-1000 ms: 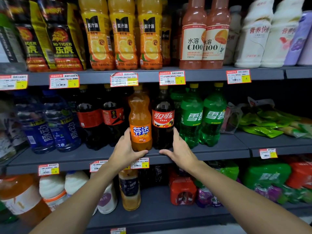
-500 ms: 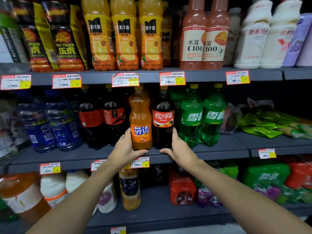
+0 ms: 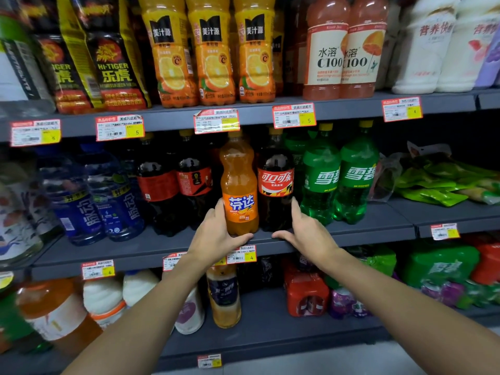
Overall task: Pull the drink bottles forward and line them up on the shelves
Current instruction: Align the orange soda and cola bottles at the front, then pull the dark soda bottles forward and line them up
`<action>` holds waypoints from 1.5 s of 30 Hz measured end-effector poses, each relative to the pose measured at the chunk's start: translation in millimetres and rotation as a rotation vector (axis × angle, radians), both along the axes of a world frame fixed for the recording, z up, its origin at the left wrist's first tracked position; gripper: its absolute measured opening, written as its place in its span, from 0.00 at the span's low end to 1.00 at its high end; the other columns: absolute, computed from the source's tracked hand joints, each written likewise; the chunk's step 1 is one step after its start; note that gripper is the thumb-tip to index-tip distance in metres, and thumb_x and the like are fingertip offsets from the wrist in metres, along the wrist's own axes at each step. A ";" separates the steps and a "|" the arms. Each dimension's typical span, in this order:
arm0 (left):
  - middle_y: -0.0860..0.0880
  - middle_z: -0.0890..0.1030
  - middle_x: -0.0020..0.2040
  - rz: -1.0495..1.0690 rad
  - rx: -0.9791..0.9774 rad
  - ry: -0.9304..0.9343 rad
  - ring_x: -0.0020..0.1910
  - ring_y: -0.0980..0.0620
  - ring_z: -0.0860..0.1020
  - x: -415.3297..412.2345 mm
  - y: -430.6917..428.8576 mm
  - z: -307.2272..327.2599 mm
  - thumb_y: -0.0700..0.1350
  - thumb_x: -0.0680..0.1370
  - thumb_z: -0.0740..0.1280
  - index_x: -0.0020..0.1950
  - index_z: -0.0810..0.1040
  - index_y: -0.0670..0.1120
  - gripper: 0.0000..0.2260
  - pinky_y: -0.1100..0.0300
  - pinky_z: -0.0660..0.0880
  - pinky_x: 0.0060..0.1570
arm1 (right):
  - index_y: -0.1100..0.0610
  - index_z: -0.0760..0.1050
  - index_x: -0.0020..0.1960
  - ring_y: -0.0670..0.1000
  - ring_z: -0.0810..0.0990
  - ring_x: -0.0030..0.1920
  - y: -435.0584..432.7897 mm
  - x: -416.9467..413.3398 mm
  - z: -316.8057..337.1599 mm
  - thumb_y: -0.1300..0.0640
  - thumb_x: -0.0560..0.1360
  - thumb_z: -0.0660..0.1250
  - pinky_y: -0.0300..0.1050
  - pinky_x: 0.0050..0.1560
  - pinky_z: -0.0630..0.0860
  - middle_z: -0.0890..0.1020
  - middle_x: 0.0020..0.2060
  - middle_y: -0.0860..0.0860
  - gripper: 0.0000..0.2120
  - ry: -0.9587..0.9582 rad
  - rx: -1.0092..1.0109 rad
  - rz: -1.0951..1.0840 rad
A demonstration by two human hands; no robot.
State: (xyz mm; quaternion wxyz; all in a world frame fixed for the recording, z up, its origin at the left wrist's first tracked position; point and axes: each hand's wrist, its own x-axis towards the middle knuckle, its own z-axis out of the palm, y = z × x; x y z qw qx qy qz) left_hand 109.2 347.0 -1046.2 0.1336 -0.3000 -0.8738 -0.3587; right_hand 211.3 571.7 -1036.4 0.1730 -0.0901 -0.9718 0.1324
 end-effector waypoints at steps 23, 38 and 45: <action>0.57 0.76 0.56 0.016 -0.005 0.066 0.49 0.62 0.72 7.7 -26.3 -1.4 0.69 0.70 0.70 0.77 0.62 0.52 0.41 0.69 0.71 0.50 | 0.58 0.79 0.34 0.51 0.79 0.26 -39.3 -9.8 -14.8 0.46 0.75 0.75 0.50 0.26 0.77 0.79 0.26 0.50 0.19 0.505 0.024 0.375; 0.40 0.69 0.65 0.444 0.167 0.378 0.65 0.42 0.70 -29.8 -117.6 -18.1 0.54 0.72 0.77 0.70 0.67 0.39 0.34 0.47 0.73 0.63 | 0.64 0.54 0.79 0.60 0.83 0.52 -193.6 -75.6 -6.2 0.39 0.77 0.68 0.48 0.44 0.78 0.84 0.51 0.59 0.43 0.206 -0.350 -0.077; 0.42 0.71 0.69 0.509 0.234 0.087 0.70 0.43 0.69 -30.7 -109.6 -11.3 0.62 0.71 0.75 0.77 0.60 0.40 0.44 0.46 0.72 0.65 | 0.65 0.58 0.75 0.60 0.83 0.53 -205.2 -95.8 -0.8 0.39 0.74 0.72 0.48 0.44 0.76 0.83 0.53 0.59 0.43 0.163 -0.366 -0.233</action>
